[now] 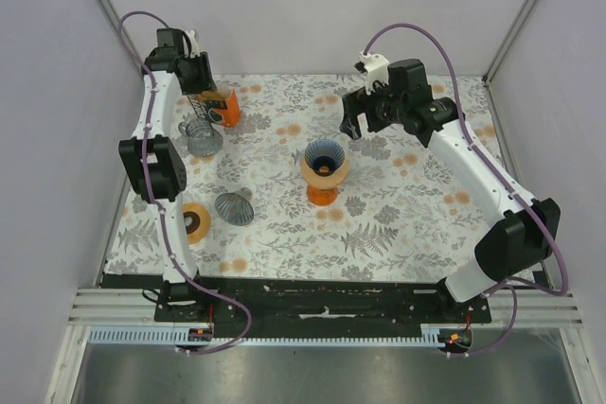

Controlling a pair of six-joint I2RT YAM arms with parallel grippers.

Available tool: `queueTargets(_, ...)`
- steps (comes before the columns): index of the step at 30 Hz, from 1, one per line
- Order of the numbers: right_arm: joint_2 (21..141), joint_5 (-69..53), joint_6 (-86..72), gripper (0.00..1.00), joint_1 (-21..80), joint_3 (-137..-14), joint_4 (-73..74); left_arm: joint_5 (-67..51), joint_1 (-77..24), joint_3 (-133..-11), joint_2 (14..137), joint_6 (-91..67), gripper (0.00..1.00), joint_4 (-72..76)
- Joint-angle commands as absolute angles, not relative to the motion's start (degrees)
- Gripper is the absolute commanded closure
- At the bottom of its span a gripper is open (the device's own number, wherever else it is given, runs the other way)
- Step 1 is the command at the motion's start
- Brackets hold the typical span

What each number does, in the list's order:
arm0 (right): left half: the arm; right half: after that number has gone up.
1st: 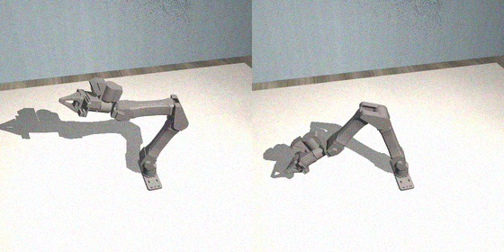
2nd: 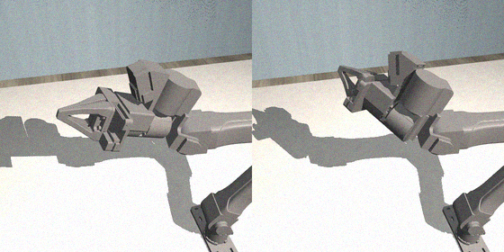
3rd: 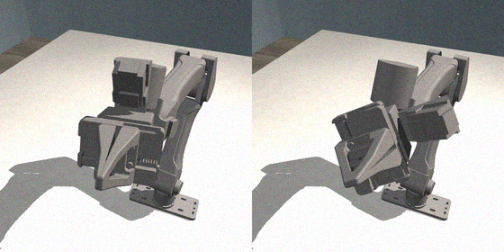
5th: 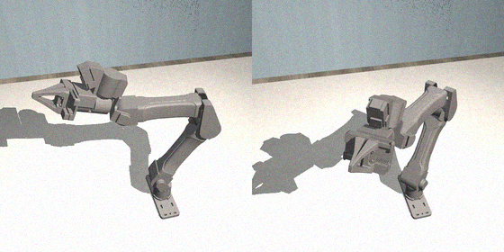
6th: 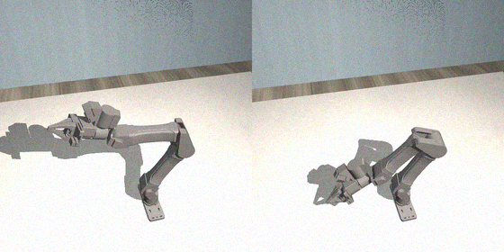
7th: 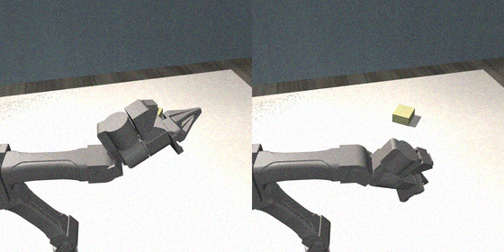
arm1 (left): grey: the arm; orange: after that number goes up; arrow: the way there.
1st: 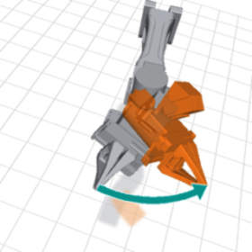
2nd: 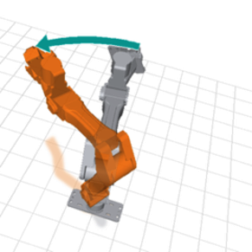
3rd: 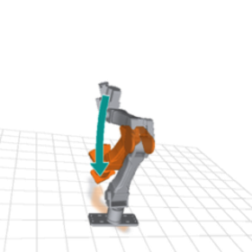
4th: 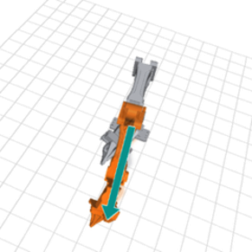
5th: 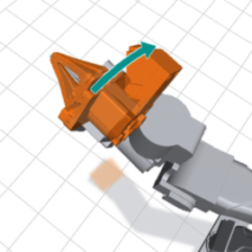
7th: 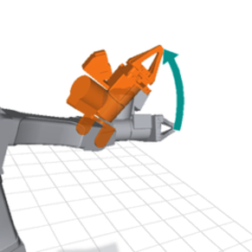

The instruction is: Place the coffee filter in the dripper

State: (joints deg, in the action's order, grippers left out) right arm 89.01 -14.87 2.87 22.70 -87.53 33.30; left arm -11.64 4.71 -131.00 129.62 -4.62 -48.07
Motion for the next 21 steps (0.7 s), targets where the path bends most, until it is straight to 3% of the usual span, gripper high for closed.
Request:
queueTargets(1,90.0,-14.24,2.9,0.02,22.68,-92.28,34.1,-6.86,4.66,-134.21,132.97,-7.73,0.47,-42.45)
queueTargets(21,91.67,-15.64,3.34,0.02,22.68,-94.22,34.89,0.88,4.66,-136.41,140.53,-6.24,0.46,-39.81)
